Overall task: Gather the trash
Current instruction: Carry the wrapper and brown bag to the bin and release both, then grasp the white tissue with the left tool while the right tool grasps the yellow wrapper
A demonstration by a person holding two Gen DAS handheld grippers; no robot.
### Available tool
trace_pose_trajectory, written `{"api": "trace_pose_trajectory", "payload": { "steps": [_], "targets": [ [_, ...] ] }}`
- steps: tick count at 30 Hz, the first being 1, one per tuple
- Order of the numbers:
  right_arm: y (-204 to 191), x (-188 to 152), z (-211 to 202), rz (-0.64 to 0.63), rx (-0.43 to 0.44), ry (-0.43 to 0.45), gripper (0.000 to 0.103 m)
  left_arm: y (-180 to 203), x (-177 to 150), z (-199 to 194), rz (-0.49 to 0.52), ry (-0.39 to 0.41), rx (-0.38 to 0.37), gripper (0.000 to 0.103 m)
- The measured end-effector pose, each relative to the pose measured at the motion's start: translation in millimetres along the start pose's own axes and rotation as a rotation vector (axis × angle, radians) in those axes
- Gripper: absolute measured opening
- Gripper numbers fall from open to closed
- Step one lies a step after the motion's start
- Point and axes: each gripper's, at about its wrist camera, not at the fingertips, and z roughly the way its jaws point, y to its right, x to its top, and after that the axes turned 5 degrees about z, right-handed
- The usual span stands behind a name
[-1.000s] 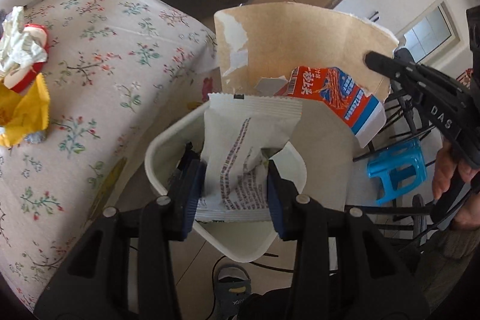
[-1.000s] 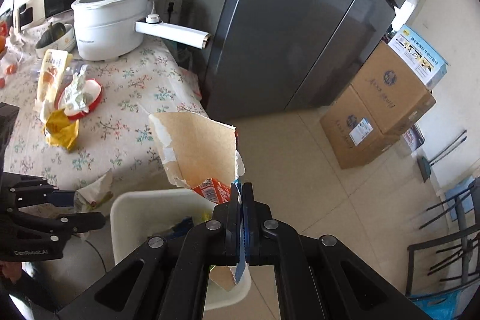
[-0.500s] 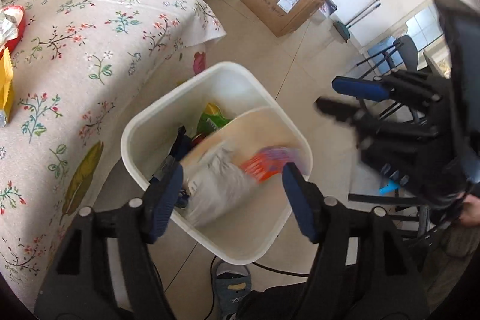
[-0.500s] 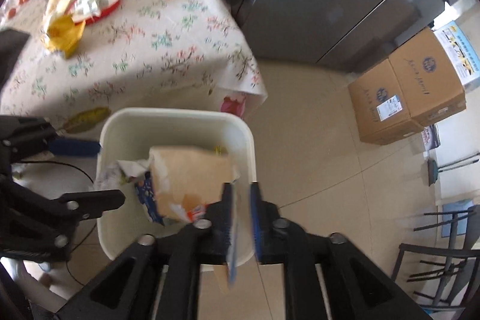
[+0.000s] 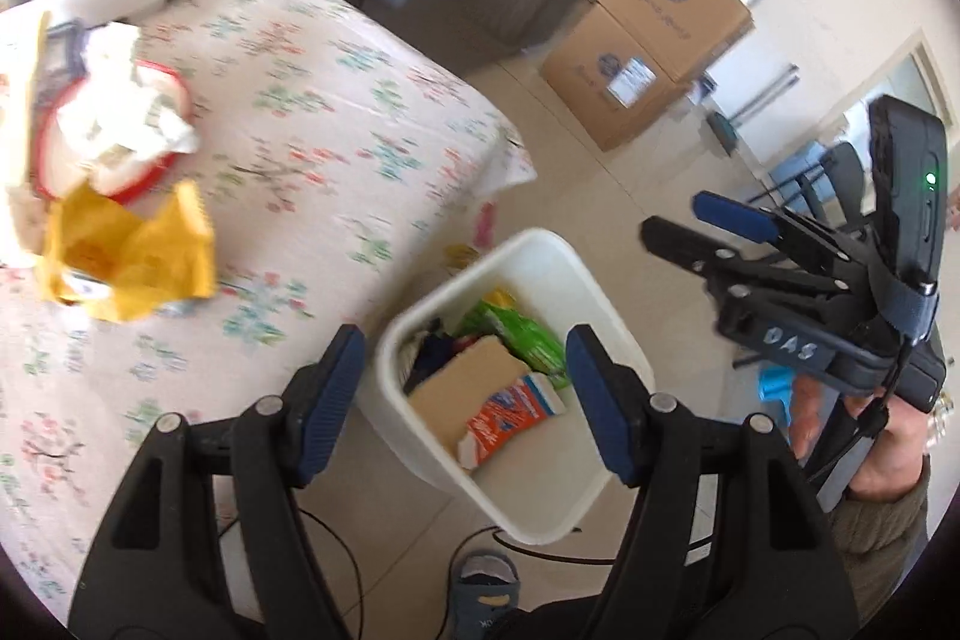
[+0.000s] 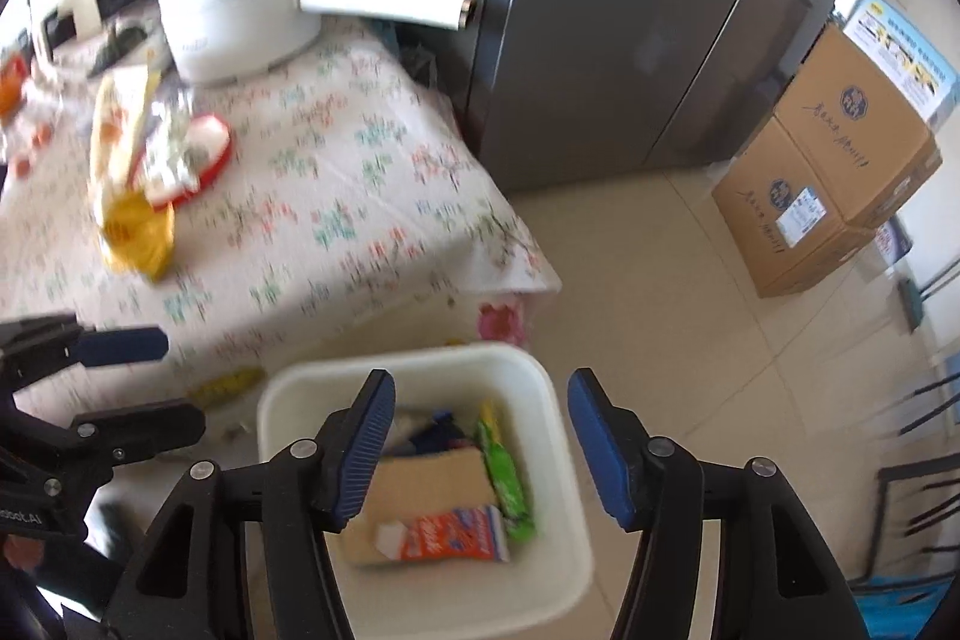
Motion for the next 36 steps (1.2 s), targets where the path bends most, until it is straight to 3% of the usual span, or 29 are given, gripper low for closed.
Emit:
{"api": "trace_pose_trajectory", "payload": {
  "steps": [4,10,14,20,28,31,34,36],
  "targets": [
    [-0.6,17.3,-6.5,0.147,0.126,0.095,0.079,-37.8,10.4,-19.0,-0.058,0.034,0.129,0.070],
    [-25.4,37.7,5.8,0.230,0.283,0.112,0.081,-103.7,14.8,-41.7,-0.186,0.065,0.278,0.070],
    [-50.7,47.4,21.7,0.259,0.364,0.077,0.083,-138.1,15.3,-49.4,-0.276,0.066,0.277,0.070],
    [-94.7,54.7,57.6,0.249,0.492,-0.047,0.083,-194.5,6.9,-64.5,-0.532,0.080,0.220,0.070],
    [-151.0,42.2,103.7,0.191,0.584,-0.242,0.083,-200.6,7.5,-43.7,-0.548,0.063,0.207,0.070],
    [-158.5,40.5,113.0,0.209,0.603,-0.268,0.083,-200.4,12.0,-38.8,-0.519,0.067,0.241,0.070],
    [-165.2,39.4,116.6,0.205,0.609,-0.278,0.083,-199.4,14.2,-30.2,-0.476,0.051,0.270,0.063],
    [-167.2,39.4,117.5,0.203,0.611,-0.276,0.083,-201.8,14.5,-25.8,-0.476,0.040,0.283,0.052]
  ]
}}
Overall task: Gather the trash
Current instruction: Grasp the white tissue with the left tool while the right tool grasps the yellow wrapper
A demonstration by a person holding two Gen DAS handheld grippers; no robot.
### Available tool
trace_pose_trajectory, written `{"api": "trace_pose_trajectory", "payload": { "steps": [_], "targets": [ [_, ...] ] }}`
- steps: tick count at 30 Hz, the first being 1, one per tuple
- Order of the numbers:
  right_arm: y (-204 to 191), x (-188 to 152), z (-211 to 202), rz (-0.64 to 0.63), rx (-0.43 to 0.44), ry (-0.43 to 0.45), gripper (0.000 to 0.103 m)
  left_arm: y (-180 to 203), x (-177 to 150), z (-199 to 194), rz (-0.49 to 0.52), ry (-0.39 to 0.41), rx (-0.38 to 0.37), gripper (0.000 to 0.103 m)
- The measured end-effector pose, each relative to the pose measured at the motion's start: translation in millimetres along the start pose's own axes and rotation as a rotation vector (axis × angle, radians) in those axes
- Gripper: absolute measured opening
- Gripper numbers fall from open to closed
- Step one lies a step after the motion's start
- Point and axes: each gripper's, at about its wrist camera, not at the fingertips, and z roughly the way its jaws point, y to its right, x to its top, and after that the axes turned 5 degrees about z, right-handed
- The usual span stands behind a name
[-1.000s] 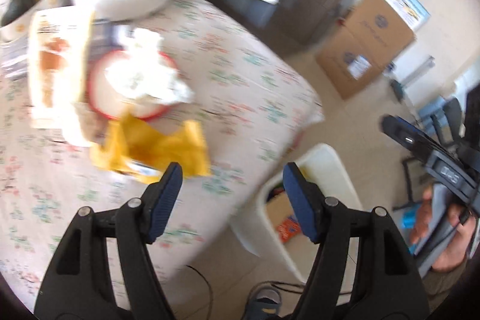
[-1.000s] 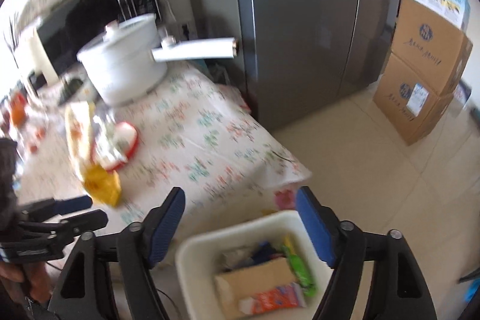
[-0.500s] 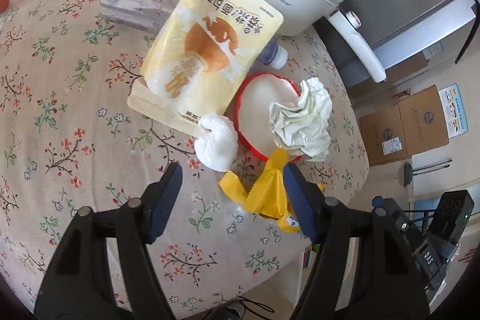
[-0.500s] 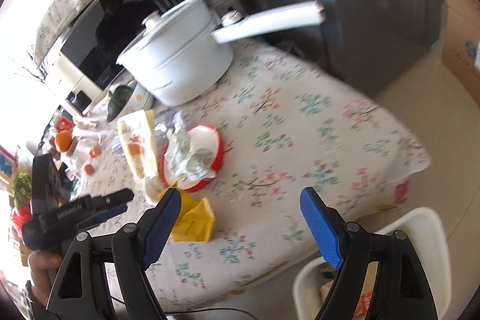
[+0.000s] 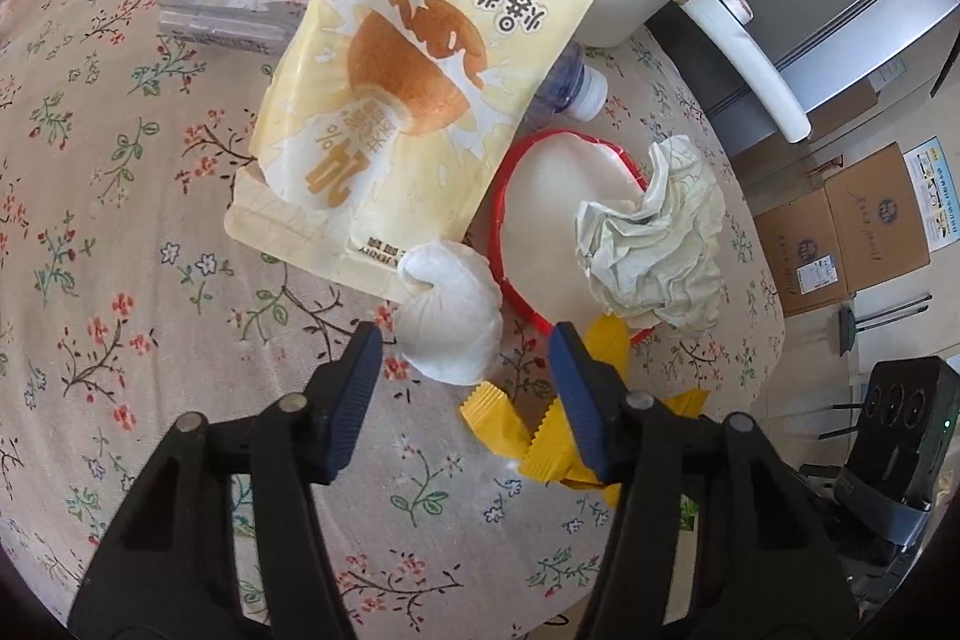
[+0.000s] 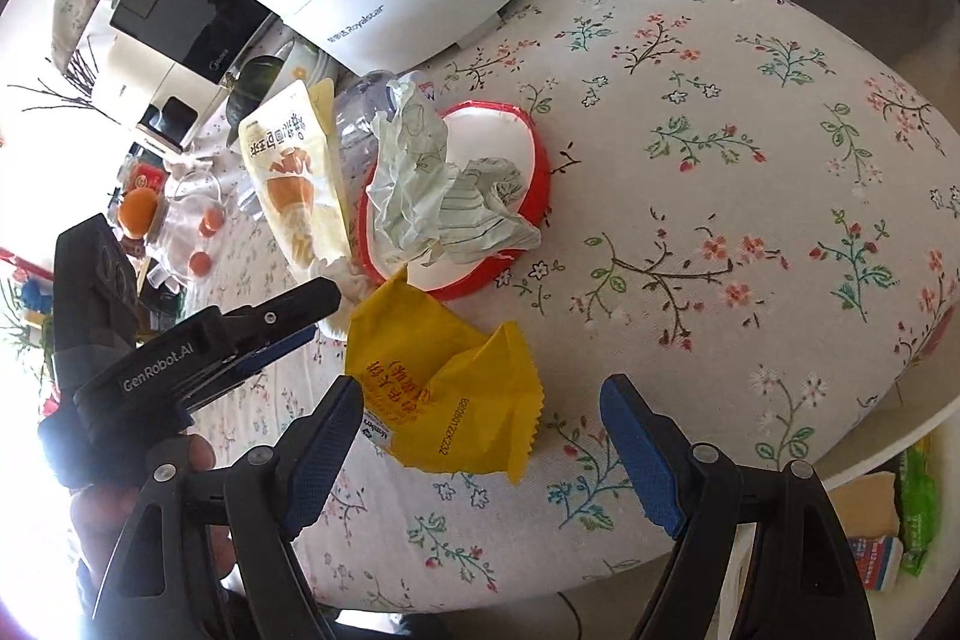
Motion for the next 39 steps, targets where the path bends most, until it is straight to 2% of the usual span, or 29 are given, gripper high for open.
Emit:
{"api": "trace_pose_trajectory", "payload": {
  "steps": [3,6,8,9,10,14,15,16,20,25,33,39],
  "targets": [
    [-0.3,2.0,2.2,0.005,-0.004,0.003,0.080,-1.0,1.4,6.8,0.014,-0.004,0.027,0.038],
    [1.9,2.7,8.3,0.017,-0.012,-0.015,0.071,-2.3,0.7,10.0,0.013,-0.003,0.030,0.031],
    [2.5,2.4,11.7,0.019,-0.013,-0.026,0.059,-1.3,1.1,8.6,0.024,0.002,0.034,0.029],
    [2.5,2.5,12.0,0.019,-0.014,-0.028,0.044,-1.5,0.9,7.4,0.026,0.006,0.036,0.029],
    [2.4,2.7,12.3,0.021,-0.010,-0.029,0.037,-0.7,0.8,6.7,0.027,0.010,0.044,0.028],
    [-3.4,3.5,0.7,0.002,0.018,-0.005,0.036,-1.7,-2.6,1.1,0.018,0.018,0.064,0.027],
    [-6.5,3.8,-2.1,-0.005,0.023,-0.003,0.030,-1.4,-3.3,-2.1,0.013,0.022,0.059,0.026],
    [-9.0,3.4,-5.3,-0.014,0.029,-0.006,0.011,-0.9,-3.6,-5.6,0.012,0.029,0.054,0.026],
    [-15.8,-0.1,-15.8,-0.060,-0.028,0.010,0.011,2.7,-1.9,-20.3,0.025,0.055,0.036,0.026],
    [-14.9,-2.2,-34.8,-0.075,-0.033,0.036,0.011,1.5,-4.7,-35.4,0.017,0.077,0.013,0.026],
    [1.2,-12.3,-84.6,-0.074,-0.062,0.089,0.011,15.3,-16.9,-44.2,0.039,0.057,-0.013,0.027],
    [29.4,-14.2,-127.9,-0.063,-0.201,0.183,0.011,40.4,-28.1,-44.7,0.116,0.062,-0.057,0.027]
  ]
}}
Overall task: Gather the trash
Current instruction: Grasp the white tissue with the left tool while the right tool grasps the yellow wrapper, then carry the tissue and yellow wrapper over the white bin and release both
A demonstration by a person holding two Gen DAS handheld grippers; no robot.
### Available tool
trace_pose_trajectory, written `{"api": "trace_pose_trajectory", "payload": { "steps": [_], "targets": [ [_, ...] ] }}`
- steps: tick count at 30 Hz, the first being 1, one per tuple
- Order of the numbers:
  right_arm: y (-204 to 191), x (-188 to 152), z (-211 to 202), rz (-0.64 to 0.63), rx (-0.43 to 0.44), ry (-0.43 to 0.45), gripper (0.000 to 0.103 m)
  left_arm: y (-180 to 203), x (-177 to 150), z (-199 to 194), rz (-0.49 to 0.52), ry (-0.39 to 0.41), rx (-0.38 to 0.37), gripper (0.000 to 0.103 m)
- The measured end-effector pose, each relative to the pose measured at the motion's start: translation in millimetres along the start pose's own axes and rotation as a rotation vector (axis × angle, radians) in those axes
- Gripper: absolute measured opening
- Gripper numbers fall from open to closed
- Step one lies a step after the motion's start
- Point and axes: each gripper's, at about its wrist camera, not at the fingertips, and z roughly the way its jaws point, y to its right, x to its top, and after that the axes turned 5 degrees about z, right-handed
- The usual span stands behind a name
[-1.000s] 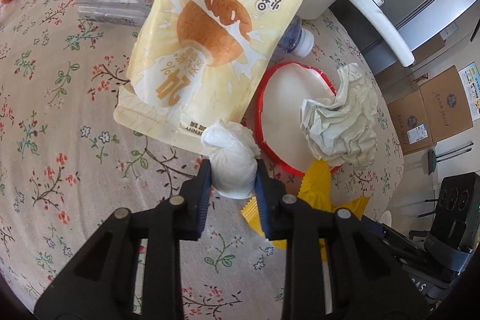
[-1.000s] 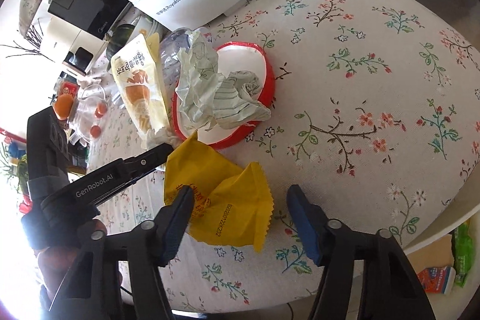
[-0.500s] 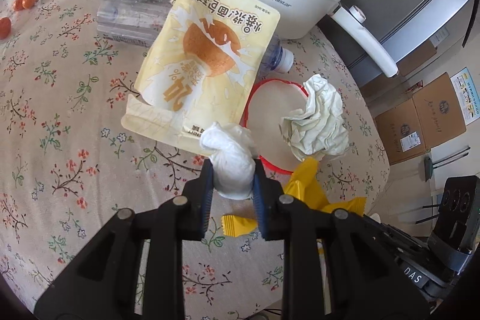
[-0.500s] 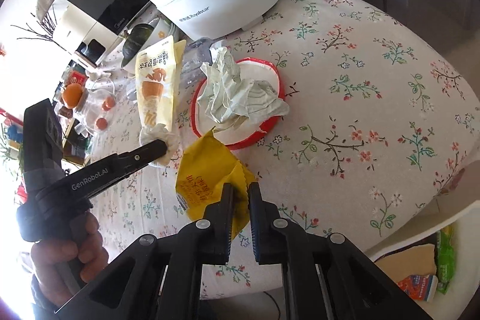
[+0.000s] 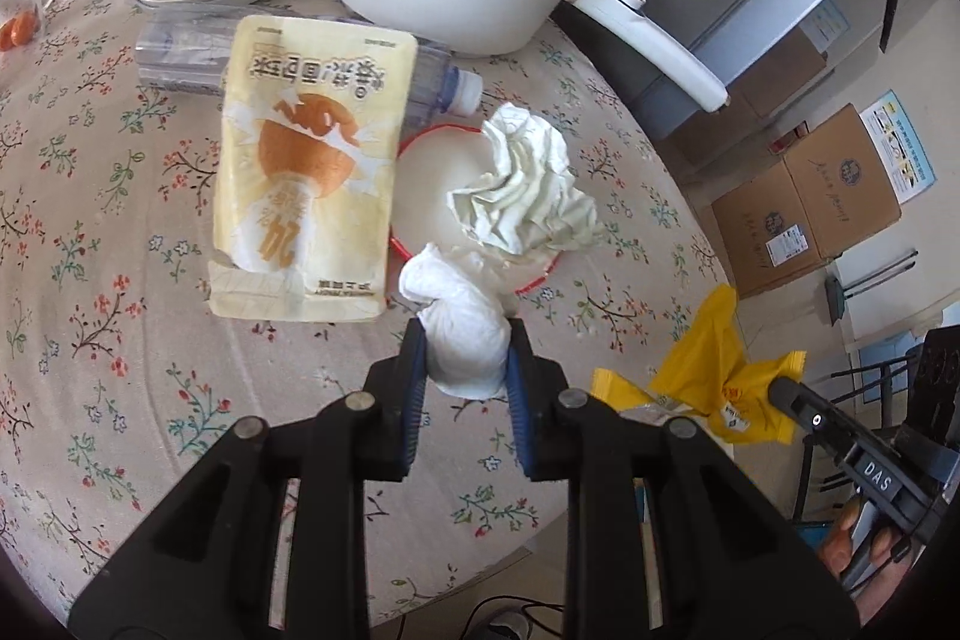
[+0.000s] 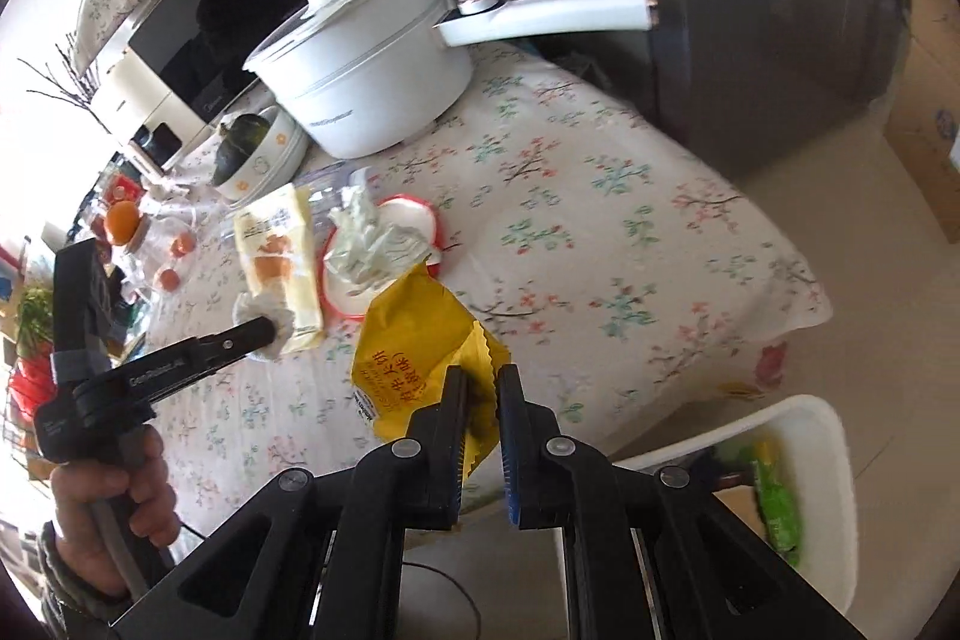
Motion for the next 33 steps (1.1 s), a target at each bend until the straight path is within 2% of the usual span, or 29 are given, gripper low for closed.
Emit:
{"api": "trace_pose_trajectory", "payload": {
  "steps": [6,9,11,14,16,21,22,23,25,26,29,33],
  "targets": [
    [39.6,-6.8,-29.4,0.026,-0.081,0.023,0.011,47.0,-23.1,15.1,0.116,-0.049,-0.091,0.027],
    [54.7,-12.9,-38.2,0.025,-0.126,0.007,0.011,76.6,-40.8,21.7,0.194,-0.071,-0.140,0.027],
    [63.5,-19.3,-40.6,0.009,-0.189,-0.018,0.011,96.0,-53.3,27.6,0.246,-0.093,-0.159,0.027],
    [84.7,-30.3,-45.0,0.030,-0.214,-0.059,0.011,121.0,-68.5,37.4,0.295,-0.126,-0.204,0.027],
    [98.5,-36.2,-46.2,0.039,-0.273,-0.082,0.011,137.7,-78.3,43.3,0.348,-0.131,-0.209,0.027],
    [106.3,-56.4,-21.9,-0.028,-0.394,-0.193,0.013,170.6,-98.8,56.2,0.451,-0.162,-0.259,0.029],
    [106.8,-58.8,-18.4,-0.042,-0.419,-0.210,0.017,175.3,-102.8,57.9,0.467,-0.170,-0.268,0.029],
    [108.0,-60.3,-18.0,-0.047,-0.435,-0.213,0.022,179.5,-105.3,60.2,0.480,-0.177,-0.271,0.035],
    [108.3,-59.9,-20.5,-0.044,-0.455,-0.194,0.059,184.9,-107.4,61.7,0.489,-0.172,-0.263,0.048],
    [106.8,-58.5,-21.7,-0.042,-0.460,-0.184,0.065,185.6,-107.5,59.8,0.495,-0.160,-0.258,0.056],
    [103.4,-55.0,-21.4,-0.041,-0.454,-0.166,0.068,185.9,-102.5,58.1,0.508,-0.135,-0.249,0.058],
    [93.7,-46.0,-22.0,-0.042,-0.426,-0.117,0.068,168.9,-91.6,55.7,0.430,-0.129,-0.223,0.058]
  ]
}}
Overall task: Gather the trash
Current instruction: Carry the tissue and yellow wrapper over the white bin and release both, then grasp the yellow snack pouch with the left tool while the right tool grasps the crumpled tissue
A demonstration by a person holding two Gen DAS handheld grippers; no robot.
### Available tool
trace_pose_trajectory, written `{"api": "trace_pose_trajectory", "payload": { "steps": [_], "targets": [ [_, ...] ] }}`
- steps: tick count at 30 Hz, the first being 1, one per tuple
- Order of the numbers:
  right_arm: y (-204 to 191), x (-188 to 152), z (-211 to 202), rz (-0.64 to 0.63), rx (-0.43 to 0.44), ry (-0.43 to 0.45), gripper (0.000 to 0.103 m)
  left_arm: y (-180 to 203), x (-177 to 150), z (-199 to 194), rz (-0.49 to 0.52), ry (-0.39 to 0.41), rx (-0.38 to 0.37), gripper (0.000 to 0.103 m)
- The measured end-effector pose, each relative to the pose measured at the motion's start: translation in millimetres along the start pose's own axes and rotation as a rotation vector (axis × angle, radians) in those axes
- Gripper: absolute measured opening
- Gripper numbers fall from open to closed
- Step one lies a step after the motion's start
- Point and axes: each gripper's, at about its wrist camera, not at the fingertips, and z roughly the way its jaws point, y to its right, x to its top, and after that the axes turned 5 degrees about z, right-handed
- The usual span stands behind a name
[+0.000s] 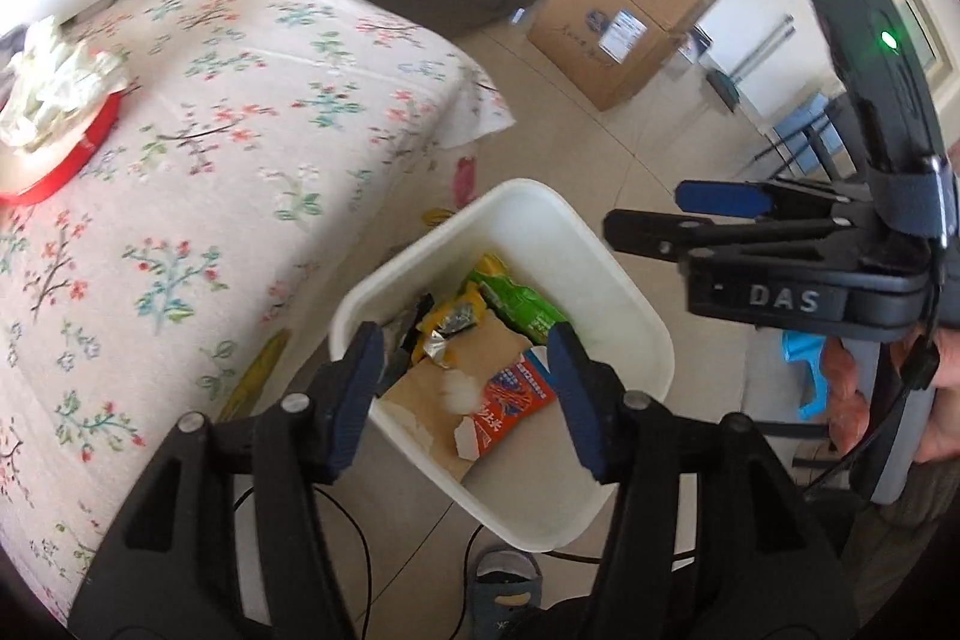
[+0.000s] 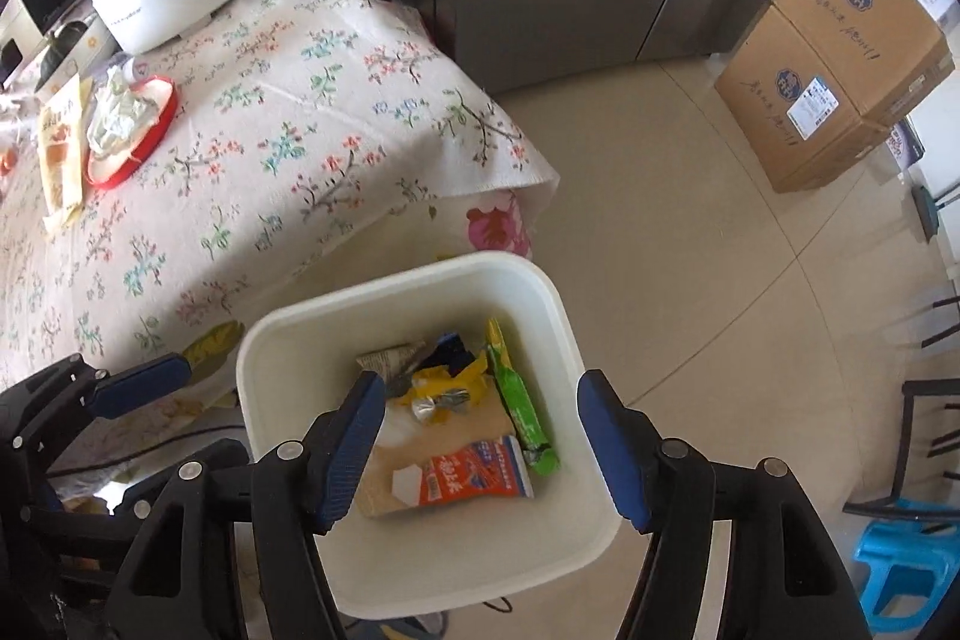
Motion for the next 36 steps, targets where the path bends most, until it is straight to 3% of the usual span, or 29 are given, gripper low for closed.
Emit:
{"api": "trace_pose_trajectory", "payload": {
  "steps": [4,13,18,26,30,36],
  "targets": [
    [-15.2,9.8,0.5,-0.005,0.042,0.027,0.068,-19.2,-0.4,-9.2,-0.041,0.015,0.090,0.058],
    [-63.4,31.7,5.7,-0.046,0.102,0.063,0.068,-61.7,-3.2,-31.0,-0.192,0.018,0.160,0.058],
    [-81.2,43.6,1.1,-0.031,0.151,0.114,0.069,-87.8,5.6,-63.7,-0.223,0.069,0.321,0.069],
    [-100.5,60.6,-1.7,0.026,0.276,0.160,0.073,-200.4,10.1,-129.5,-0.492,0.149,0.383,0.072],
    [-117.9,67.4,1.3,0.010,0.278,0.169,0.074,-225.6,13.8,-145.7,-0.455,0.133,0.452,0.072],
    [-156.4,75.8,-2.9,-0.047,0.317,0.214,0.074,-255.6,23.2,-133.6,-0.380,0.062,0.433,0.073]
  ]
}}
